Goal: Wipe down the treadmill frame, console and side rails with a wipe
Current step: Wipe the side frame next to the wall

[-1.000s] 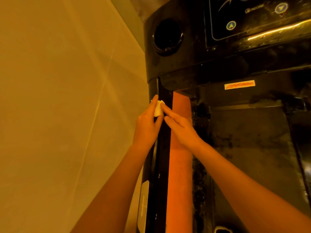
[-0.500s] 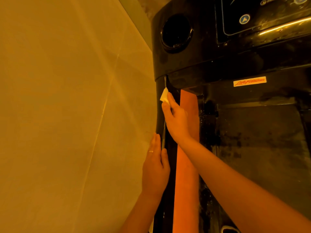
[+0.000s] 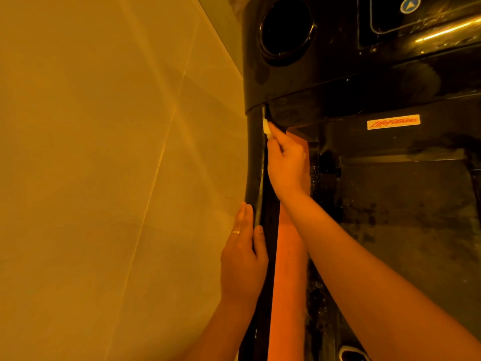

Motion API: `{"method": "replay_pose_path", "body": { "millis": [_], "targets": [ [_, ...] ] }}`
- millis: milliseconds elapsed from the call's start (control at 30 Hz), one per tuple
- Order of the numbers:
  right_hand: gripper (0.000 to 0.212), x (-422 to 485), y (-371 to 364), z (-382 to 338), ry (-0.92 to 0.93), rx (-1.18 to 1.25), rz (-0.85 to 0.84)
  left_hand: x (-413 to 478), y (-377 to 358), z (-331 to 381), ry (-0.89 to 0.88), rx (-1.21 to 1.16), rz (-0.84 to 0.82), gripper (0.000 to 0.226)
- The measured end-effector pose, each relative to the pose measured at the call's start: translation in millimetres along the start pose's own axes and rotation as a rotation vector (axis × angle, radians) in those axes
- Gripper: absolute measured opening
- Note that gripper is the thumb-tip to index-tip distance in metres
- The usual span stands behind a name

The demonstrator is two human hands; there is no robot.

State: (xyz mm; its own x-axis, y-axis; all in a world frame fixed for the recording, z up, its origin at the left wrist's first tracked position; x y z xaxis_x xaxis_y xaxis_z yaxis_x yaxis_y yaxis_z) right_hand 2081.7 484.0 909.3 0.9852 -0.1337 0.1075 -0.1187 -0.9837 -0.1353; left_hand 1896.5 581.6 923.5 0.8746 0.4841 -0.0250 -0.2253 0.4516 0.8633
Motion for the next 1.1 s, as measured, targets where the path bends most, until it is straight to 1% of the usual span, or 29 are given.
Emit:
{"method": "replay_pose_path", "body": {
  "millis": [133, 233, 300, 367, 433, 500, 633, 733, 833, 900, 967, 1100],
  "targets": [
    [0.039, -5, -5, 12, -0.04, 0.047, -0.031, 1, 0, -1, -0.015, 0.011, 0.014, 0.056],
    [0.035, -4, -6, 13, -0.055, 0.143, -0.046, 1, -1, -2, -0.017, 0.011, 0.022, 0.057],
    [0.035, -1, -8, 9, -0.029, 0.136, -0.01, 1, 0, -1, -0.022, 0.011, 0.029, 0.057],
    [0.031, 2, -7, 6, -0.005, 0.105, 0.065, 1, -1, -1, -0.022, 0.009, 0.027, 0.055],
    [0.028, 2, -5, 11, -0.014, 0.121, 0.138, 1, 0, 0, -0.026, 0.008, 0.025, 0.054],
    [0.026, 1, -4, 18, -0.045, 0.151, 0.154, 0, 1, 0, -0.035, 0.005, 0.025, 0.054],
    [0.03, -2, -6, 18, -0.057, 0.157, 0.055, 0, 1, 1, -0.049, 0.003, 0.032, 0.052],
    [0.039, -18, -9, 14, -0.048, 0.083, -0.153, 0, 2, 2, -0.06, -0.011, 0.039, 0.052],
    [0.05, -45, -16, 23, -0.096, 0.196, -0.392, 0, 1, 2, -0.068, 0.002, 0.039, 0.053],
    [0.057, -54, -24, 25, -0.072, 0.215, -0.506, 1, 1, 1, -0.067, 0.01, 0.04, 0.053],
    [0.065, -49, -32, 25, -0.053, 0.198, -0.526, 1, 0, -1, -0.059, 0.015, 0.035, 0.053],
    [0.067, -22, -38, 27, -0.107, 0.208, -0.425, 1, 0, 0, -0.045, 0.005, 0.03, 0.054]
  ]
}}
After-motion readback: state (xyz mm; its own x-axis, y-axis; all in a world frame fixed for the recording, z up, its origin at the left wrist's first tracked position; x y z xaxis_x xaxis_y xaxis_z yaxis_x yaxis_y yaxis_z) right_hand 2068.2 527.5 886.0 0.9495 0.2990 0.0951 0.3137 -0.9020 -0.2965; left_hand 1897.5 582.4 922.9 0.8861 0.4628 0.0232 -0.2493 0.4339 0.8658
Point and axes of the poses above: each hand's wrist, its own x-axis towards the middle knuckle, its own y-axis out of the back of the hand, z = x × y, the point moved 8 cm from there along x, towards the middle knuckle, and after that the axes turned 10 degrees about y, right-handed, at the moved point
